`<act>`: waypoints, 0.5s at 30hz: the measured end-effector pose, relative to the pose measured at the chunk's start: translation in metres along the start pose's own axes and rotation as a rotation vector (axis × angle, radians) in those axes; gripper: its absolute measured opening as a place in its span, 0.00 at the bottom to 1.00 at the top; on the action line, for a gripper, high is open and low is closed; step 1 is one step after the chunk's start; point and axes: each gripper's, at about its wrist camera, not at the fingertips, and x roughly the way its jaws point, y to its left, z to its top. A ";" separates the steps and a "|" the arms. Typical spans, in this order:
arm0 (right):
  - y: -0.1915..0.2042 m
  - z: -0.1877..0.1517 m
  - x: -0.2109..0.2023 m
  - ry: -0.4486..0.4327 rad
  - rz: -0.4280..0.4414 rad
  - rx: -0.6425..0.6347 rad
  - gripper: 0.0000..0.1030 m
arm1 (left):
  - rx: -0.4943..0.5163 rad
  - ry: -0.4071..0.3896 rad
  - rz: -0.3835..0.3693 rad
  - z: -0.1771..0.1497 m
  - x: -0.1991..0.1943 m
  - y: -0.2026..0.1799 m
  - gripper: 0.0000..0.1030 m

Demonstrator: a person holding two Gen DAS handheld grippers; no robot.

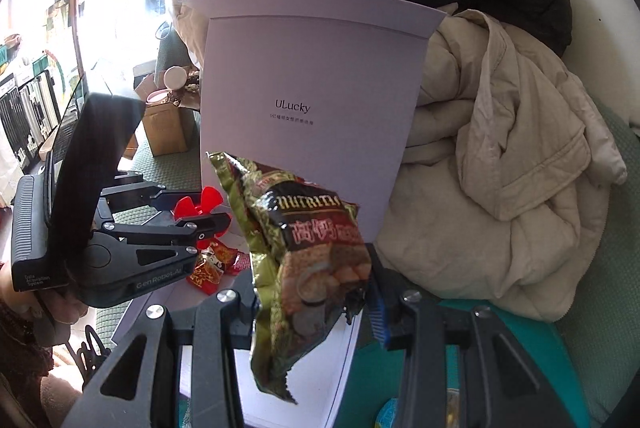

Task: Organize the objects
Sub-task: 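Carry the red fan and green-gold bag with both grippers over the white box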

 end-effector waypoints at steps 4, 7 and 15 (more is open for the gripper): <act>-0.001 0.002 0.015 0.015 -0.002 0.005 0.40 | 0.011 0.012 0.025 0.004 0.018 0.001 0.28; 0.001 0.001 0.029 0.036 0.003 -0.002 0.40 | -0.006 0.026 0.030 0.001 0.029 0.005 0.28; 0.000 -0.004 0.059 0.075 0.005 0.001 0.40 | -0.009 0.069 0.030 -0.004 0.056 0.008 0.28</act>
